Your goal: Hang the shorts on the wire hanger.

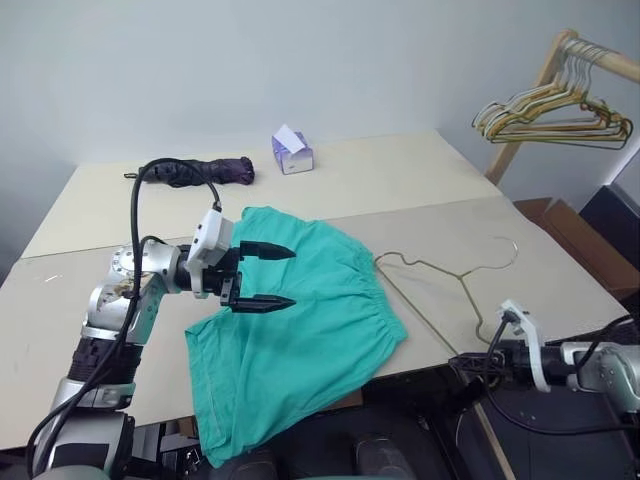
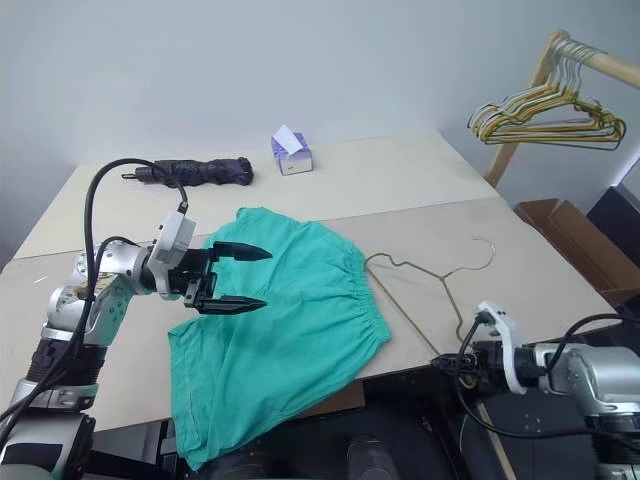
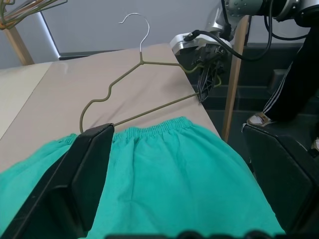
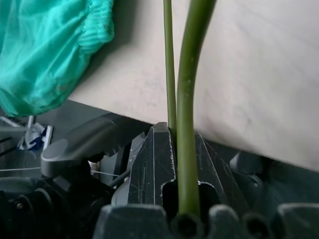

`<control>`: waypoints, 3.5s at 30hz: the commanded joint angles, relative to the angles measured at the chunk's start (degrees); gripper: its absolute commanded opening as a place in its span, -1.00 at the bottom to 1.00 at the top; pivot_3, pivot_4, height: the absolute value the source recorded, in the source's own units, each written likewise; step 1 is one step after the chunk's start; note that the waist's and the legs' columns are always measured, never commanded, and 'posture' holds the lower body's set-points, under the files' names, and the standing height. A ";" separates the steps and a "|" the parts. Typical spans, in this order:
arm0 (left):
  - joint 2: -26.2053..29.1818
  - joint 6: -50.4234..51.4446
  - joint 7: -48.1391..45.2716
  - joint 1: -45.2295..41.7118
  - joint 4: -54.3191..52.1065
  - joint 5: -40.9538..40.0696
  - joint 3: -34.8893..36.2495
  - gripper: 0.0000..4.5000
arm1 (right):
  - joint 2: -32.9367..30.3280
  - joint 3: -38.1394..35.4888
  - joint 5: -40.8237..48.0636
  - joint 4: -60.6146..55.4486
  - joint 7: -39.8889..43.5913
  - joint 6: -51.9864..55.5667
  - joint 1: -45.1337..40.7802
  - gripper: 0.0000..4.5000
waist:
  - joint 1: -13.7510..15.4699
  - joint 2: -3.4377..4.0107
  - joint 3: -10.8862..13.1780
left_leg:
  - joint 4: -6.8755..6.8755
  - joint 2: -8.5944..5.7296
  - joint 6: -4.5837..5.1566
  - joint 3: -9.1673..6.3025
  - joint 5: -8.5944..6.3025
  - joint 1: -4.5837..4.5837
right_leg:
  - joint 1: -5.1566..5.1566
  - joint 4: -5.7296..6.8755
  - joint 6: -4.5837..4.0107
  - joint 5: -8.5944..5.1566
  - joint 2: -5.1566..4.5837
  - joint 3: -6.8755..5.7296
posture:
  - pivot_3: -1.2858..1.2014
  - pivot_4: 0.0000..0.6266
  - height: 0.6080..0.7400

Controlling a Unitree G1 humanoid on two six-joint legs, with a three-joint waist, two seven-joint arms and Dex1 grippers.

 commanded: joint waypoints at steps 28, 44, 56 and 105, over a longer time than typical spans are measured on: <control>5.13 -0.27 6.15 4.48 -6.24 -0.30 3.11 0.98 | -7.30 32.10 -13.30 25.25 31.31 -13.90 -29.32 -1.00 | 4.22 0.00 0.07 | 0.02 0.01 -0.02 0.11 -0.03 -0.01 | -0.07 -0.06 0.01 0.04 0.00 0.03 | 0.05 -0.93 1.00; 6.37 -0.06 9.40 6.47 -8.72 -0.97 5.06 0.98 | 0.35 41.21 -15.90 44.34 32.18 -20.36 -42.66 -1.00 | 8.08 -0.01 0.07 | 0.01 -0.06 -0.03 0.14 -0.03 0.05 | -0.07 -0.04 -0.06 0.10 -0.03 0.03 | 0.09 -0.96 1.00; 4.52 -2.21 9.55 2.83 -4.83 1.26 2.87 0.98 | 4.11 28.22 -14.18 45.94 29.03 -12.87 -40.45 -1.00 | 8.45 -0.01 0.06 | 0.02 -0.03 -0.04 0.16 -0.03 0.02 | -0.08 -0.06 -0.08 0.11 0.02 0.03 | 0.04 -0.97 1.00; -5.27 -58.79 -8.91 -46.39 68.44 34.05 -15.73 0.05 | -0.67 22.91 -27.22 -29.59 -5.47 -19.14 -30.61 -1.00 | -2.61 -0.04 0.04 | 0.28 -0.05 -0.04 0.00 -0.02 -1.03 | -1.05 0.08 0.15 0.19 -0.04 0.00 | -0.14 -1.00 1.00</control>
